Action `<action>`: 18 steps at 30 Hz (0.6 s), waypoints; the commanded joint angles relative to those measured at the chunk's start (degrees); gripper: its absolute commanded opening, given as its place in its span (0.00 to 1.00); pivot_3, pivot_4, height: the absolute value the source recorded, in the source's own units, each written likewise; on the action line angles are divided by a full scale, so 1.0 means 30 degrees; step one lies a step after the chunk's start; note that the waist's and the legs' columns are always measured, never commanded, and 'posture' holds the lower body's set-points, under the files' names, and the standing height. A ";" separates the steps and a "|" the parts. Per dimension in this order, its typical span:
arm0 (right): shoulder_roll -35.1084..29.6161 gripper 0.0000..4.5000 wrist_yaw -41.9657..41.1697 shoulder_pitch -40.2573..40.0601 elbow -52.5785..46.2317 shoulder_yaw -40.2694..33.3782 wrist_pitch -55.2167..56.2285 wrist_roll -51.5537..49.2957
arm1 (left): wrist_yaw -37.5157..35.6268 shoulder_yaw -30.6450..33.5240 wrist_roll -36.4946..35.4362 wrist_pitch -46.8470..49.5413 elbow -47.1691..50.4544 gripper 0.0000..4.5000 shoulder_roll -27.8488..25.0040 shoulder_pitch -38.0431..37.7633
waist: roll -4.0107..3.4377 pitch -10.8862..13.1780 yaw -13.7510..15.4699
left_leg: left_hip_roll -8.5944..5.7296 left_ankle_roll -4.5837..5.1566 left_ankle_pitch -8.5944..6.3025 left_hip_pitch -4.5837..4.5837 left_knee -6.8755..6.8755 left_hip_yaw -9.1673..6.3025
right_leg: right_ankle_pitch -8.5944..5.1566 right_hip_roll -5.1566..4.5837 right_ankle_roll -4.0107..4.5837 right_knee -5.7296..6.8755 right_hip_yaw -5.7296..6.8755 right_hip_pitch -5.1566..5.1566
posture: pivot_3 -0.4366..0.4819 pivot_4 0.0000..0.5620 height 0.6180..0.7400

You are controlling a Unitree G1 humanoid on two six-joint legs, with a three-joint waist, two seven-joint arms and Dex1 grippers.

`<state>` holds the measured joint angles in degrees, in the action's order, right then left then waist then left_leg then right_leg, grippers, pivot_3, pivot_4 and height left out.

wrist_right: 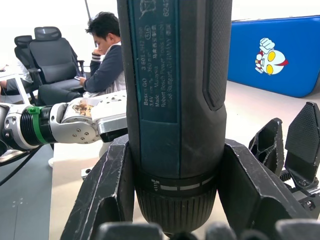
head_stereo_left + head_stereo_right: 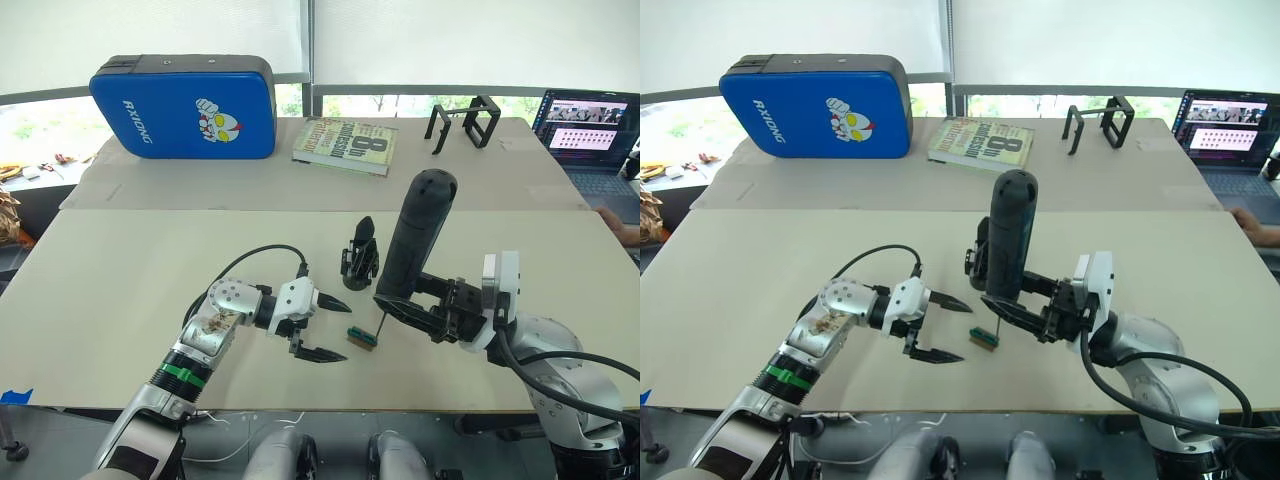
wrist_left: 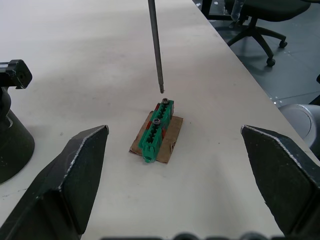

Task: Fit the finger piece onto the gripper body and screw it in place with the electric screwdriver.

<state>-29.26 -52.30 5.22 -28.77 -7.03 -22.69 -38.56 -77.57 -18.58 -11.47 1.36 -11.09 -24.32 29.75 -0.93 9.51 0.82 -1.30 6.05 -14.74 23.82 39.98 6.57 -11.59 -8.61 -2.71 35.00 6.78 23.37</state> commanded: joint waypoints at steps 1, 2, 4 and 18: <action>0.0092 0.43 -0.0091 0.0150 -0.0639 -0.0033 0.0630 -0.0496 | 0.0045 0.0107 -0.0081 -0.0100 0.0034 1.00 0.0073 0.0399 | 0.0000 0.0000 -0.0002 | 0.0000 0.0000 0.0000 0.0000 0.0000 0.0000 | 0.0000 0.0000 0.0000 0.0000 0.0000 0.0000 | 0.48 0.27 1.00; 0.0094 0.43 -0.0106 0.0132 -0.0630 -0.0020 0.0652 -0.0486 | 0.0044 0.0097 -0.0065 -0.0108 0.0015 1.00 0.0076 0.0400 | 0.0001 0.0000 -0.0003 | 0.0000 0.0000 0.0000 0.0000 0.0000 0.0001 | 0.0000 0.0000 0.0000 0.0000 0.0000 0.0000 | 0.48 0.27 1.00; 0.0073 0.43 -0.0161 0.0027 -0.0616 -0.0026 0.0741 -0.0462 | 0.0053 0.0069 -0.0030 -0.0138 -0.0057 1.00 0.0098 0.0392 | 0.0000 0.0000 0.0001 | 0.0001 0.0000 0.0000 0.0000 0.0000 0.0000 | 0.0000 0.0000 0.0000 0.0000 0.0000 0.0000 | 0.48 0.27 1.00; -0.0096 0.43 -0.0445 0.0002 -0.0386 -0.0199 0.1034 -0.0444 | -0.0092 -0.0047 -0.0041 0.0003 -0.0255 1.00 0.0284 0.0546 | 0.0005 0.0002 0.0003 | 0.0000 0.0005 -0.0003 0.0001 0.0002 0.0000 | 0.0000 -0.0002 0.0000 0.0000 0.0001 0.0000 | 0.48 0.27 1.00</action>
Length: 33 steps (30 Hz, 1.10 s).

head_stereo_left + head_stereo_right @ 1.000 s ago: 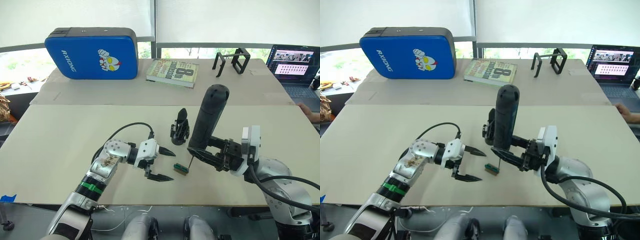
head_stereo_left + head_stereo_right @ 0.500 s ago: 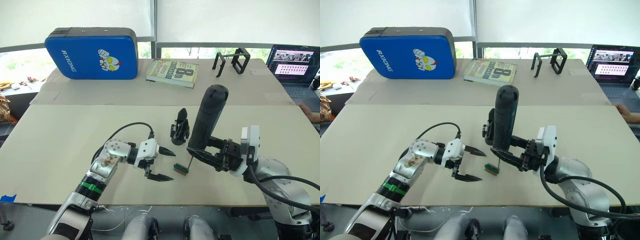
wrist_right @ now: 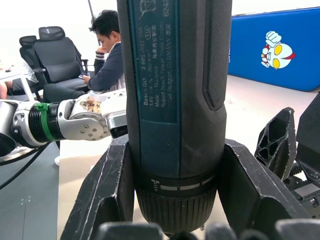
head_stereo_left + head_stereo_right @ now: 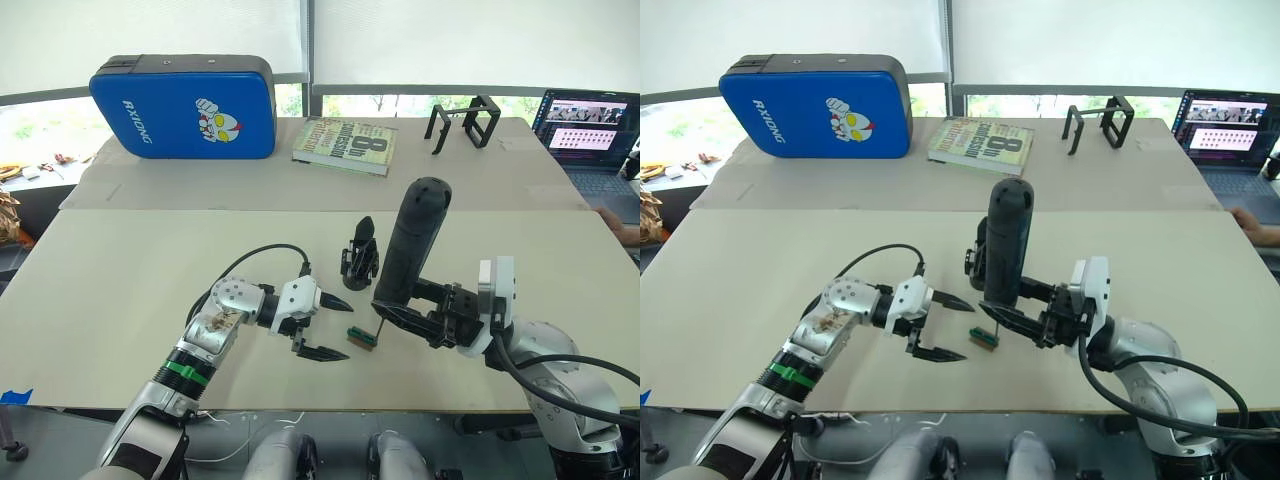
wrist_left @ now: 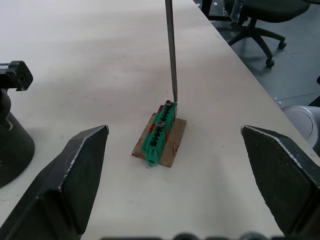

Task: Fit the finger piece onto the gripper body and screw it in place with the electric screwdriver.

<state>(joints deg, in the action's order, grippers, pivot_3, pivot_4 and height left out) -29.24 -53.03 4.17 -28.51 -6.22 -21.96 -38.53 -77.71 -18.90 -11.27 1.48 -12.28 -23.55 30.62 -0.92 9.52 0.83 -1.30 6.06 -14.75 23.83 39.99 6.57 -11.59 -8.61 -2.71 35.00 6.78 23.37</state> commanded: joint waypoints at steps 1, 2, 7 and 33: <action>-0.0123 0.43 -0.0205 0.0354 -0.0492 -0.0486 0.0768 -0.0491 | -0.0039 0.0059 -0.0098 -0.0042 0.0153 1.00 0.0018 0.0246 | 0.0000 0.0000 0.0003 | 0.0000 0.0000 0.0000 0.0000 0.0000 0.0000 | 0.0000 0.0000 0.0000 0.0000 0.0001 0.0000 | 0.48 0.27 1.00; -0.0152 0.43 -0.0218 0.0354 -0.0521 -0.0509 0.0741 -0.0535 | -0.0032 0.0059 -0.0087 -0.0051 0.0156 1.00 0.0010 0.0243 | 0.0000 0.0000 0.0004 | 0.0000 0.0000 0.0000 0.0000 0.0000 0.0001 | 0.0000 0.0000 0.0000 0.0000 0.0000 0.0000 | 0.48 0.27 1.00; -0.0123 0.43 -0.0196 0.0538 -0.0526 -0.0552 0.0830 -0.0587 | -0.0051 0.0022 -0.0067 -0.0029 0.0195 1.00 -0.0015 0.0211 | 0.0001 0.0001 -0.0001 | 0.0002 0.0001 -0.0001 0.0000 0.0000 0.0001 | 0.0000 0.0000 0.0000 -0.0001 0.0000 0.0000 | 0.48 0.27 1.00; -0.0220 0.43 -0.0483 0.0492 0.0221 -0.0285 0.1614 0.0016 | -0.0109 -0.0125 0.0044 0.0049 0.0268 1.00 -0.0031 0.0146 | 0.0005 0.0002 0.0002 | 0.0002 0.0002 -0.0001 0.0000 0.0002 0.0001 | 0.0000 -0.0002 0.0000 0.0000 -0.0001 0.0000 | 0.48 0.27 1.00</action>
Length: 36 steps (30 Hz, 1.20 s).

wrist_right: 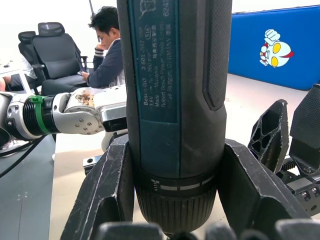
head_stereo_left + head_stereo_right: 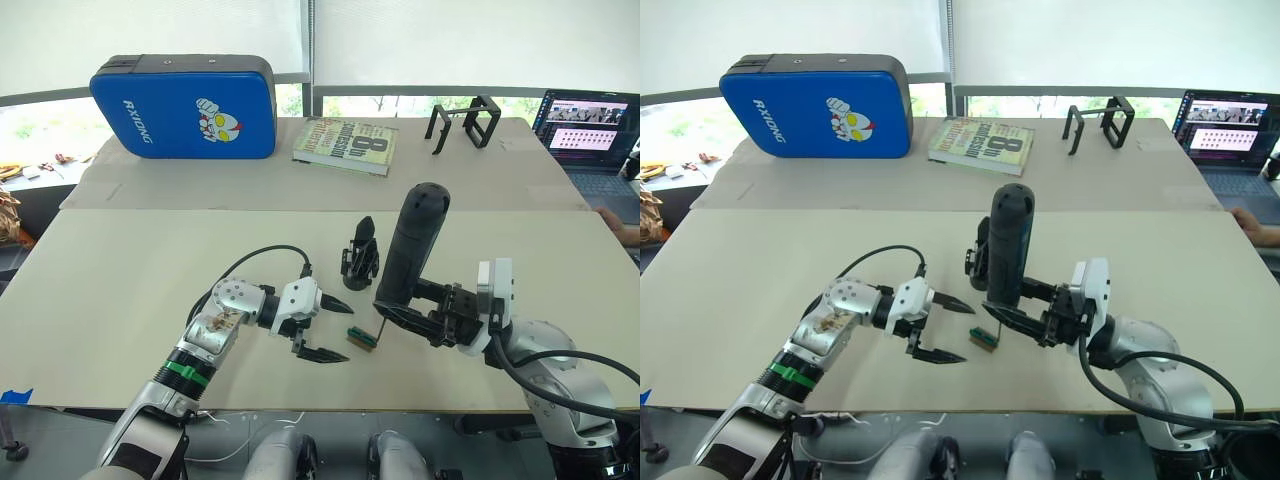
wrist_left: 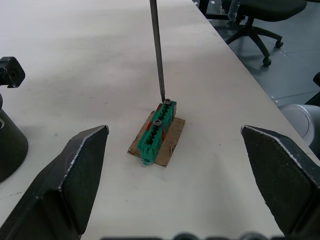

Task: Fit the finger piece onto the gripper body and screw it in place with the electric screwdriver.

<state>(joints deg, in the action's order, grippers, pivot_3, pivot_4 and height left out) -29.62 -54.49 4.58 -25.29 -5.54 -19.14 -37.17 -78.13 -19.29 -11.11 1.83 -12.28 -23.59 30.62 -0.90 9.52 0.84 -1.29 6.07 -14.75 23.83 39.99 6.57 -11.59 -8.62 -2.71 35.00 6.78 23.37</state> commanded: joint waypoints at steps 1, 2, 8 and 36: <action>-0.0131 0.43 -0.0007 0.0337 -0.0832 -0.0509 0.0691 -0.0381 | 0.0031 0.0009 -0.0012 -0.0068 0.0259 1.00 -0.0010 0.0156 | 0.0000 0.0000 0.0001 | 0.0000 0.0000 0.0000 0.0000 0.0000 -0.0001 | 0.0000 0.0000 0.0000 0.0000 0.0001 0.0000 | 0.48 0.27 1.00; -0.0164 0.43 -0.0023 0.0335 -0.0808 -0.0511 0.0711 -0.0342 | 0.0033 0.0015 -0.0019 -0.0057 0.0257 1.00 -0.0002 0.0175 | 0.0000 0.0000 0.0002 | 0.0000 0.0000 0.0000 0.0000 0.0000 -0.0001 | 0.0000 0.0000 0.0000 0.0000 0.0001 0.0000 | 0.48 0.27 1.00; -0.0236 0.43 0.0293 0.0600 -0.0965 -0.0825 0.0707 -0.0458 | 0.0009 0.0014 -0.0023 -0.0054 0.0201 1.00 0.0016 0.0234 | 0.0001 0.0000 -0.0005 | 0.0000 0.0000 0.0000 0.0000 0.0000 0.0000 | 0.0000 0.0000 0.0000 0.0000 0.0000 0.0000 | 0.48 0.27 1.00; -0.0242 0.43 0.1032 0.0312 -0.1646 -0.0309 -0.0151 -0.1254 | 0.0022 -0.0023 -0.0053 0.0070 0.0292 1.00 0.0129 0.0248 | 0.0014 0.0004 0.0012 | 0.0005 0.0011 -0.0007 0.0004 0.0001 -0.0001 | 0.0001 -0.0009 0.0001 0.0000 0.0005 0.0001 | 0.48 0.27 1.00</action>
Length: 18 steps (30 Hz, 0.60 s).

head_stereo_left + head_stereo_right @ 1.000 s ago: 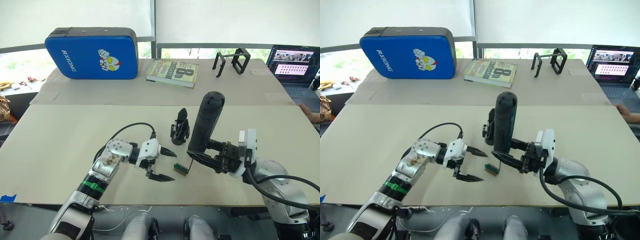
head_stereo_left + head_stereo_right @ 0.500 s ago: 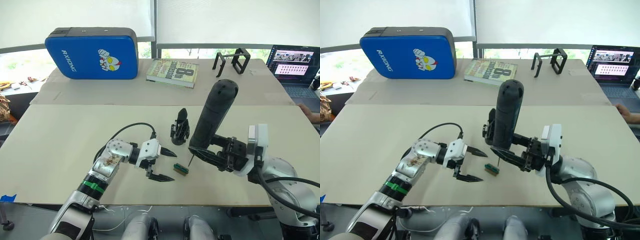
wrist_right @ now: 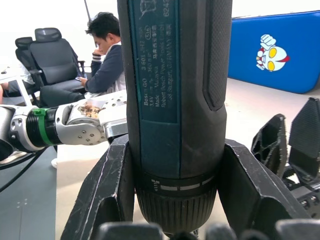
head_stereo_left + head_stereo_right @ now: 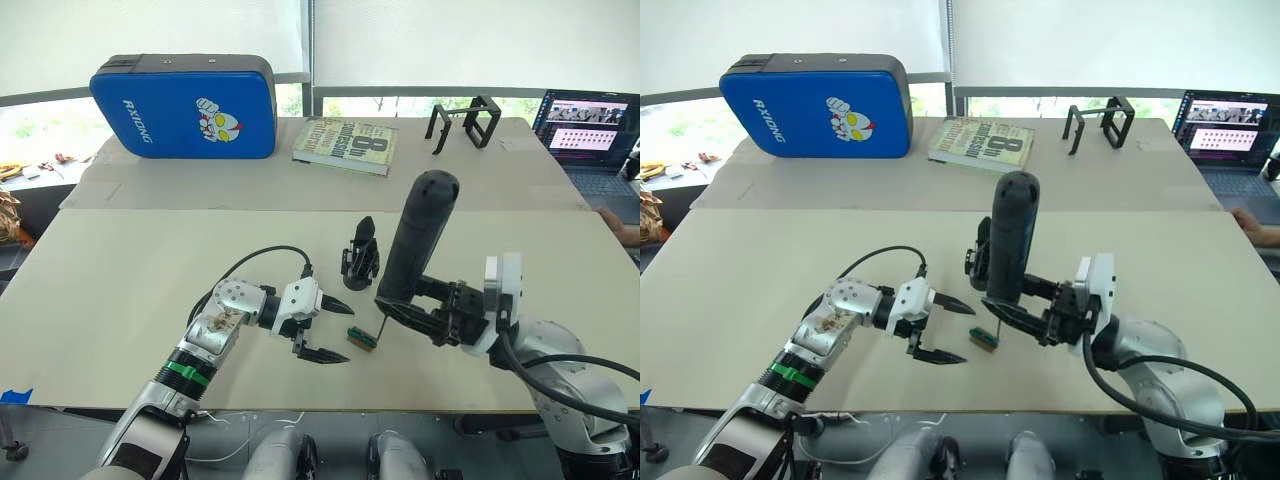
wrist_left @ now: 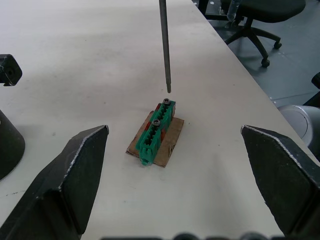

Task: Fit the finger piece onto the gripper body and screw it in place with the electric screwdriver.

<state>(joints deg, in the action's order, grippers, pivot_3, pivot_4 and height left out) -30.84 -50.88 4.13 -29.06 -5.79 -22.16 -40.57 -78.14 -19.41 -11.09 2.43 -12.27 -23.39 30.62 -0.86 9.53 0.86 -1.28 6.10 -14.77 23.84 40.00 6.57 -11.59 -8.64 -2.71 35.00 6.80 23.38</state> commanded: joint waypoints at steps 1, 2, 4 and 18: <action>0.0207 0.43 -0.0159 0.0561 -0.0317 -0.0136 0.0888 -0.0058 | 0.0031 0.0020 -0.0050 -0.0150 0.0280 1.00 0.0066 0.0255 | 0.0000 0.0000 0.0013 | 0.0000 0.0000 0.0000 0.0000 0.0000 0.0000 | 0.0000 0.0000 0.0000 0.0000 -0.0001 0.0000 | 0.48 0.27 1.00; 0.0246 0.43 -0.0130 0.0667 -0.0244 -0.0054 0.0890 -0.0007 | 0.0038 0.0021 -0.0040 -0.0165 0.0273 1.00 0.0068 0.0262 | 0.0000 0.0000 0.0010 | 0.0000 0.0000 0.0000 0.0000 0.0000 0.0000 | 0.0000 0.0000 0.0000 0.0000 -0.0001 0.0000 | 0.48 0.27 1.00; 0.0330 0.43 -0.0100 0.0856 -0.0140 0.0059 0.0873 0.0123 | 0.0050 0.0029 -0.0038 -0.0177 0.0274 1.00 0.0072 0.0268 | 0.0001 0.0000 0.0005 | -0.0001 0.0000 0.0000 0.0000 0.0000 0.0000 | 0.0000 -0.0001 0.0000 0.0000 -0.0001 0.0000 | 0.48 0.27 1.00; 0.0115 0.43 0.0374 0.1280 -0.0871 0.0124 -0.0035 -0.0280 | 0.0096 0.0069 -0.0023 -0.0256 0.0231 1.00 0.0076 0.0291 | 0.0001 0.0001 0.0004 | 0.0000 0.0000 0.0000 0.0000 0.0000 0.0000 | 0.0000 -0.0001 0.0000 0.0000 0.0001 0.0000 | 0.48 0.27 1.00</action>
<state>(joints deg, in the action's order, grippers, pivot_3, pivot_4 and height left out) -30.13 -49.83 7.10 -28.22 -4.76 -22.75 -39.45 -78.02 -19.41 -11.08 2.40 -12.27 -23.32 30.62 -0.86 9.53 0.87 -1.27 6.10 -14.77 23.84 39.99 6.57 -11.59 -8.65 -2.70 34.99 6.80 23.38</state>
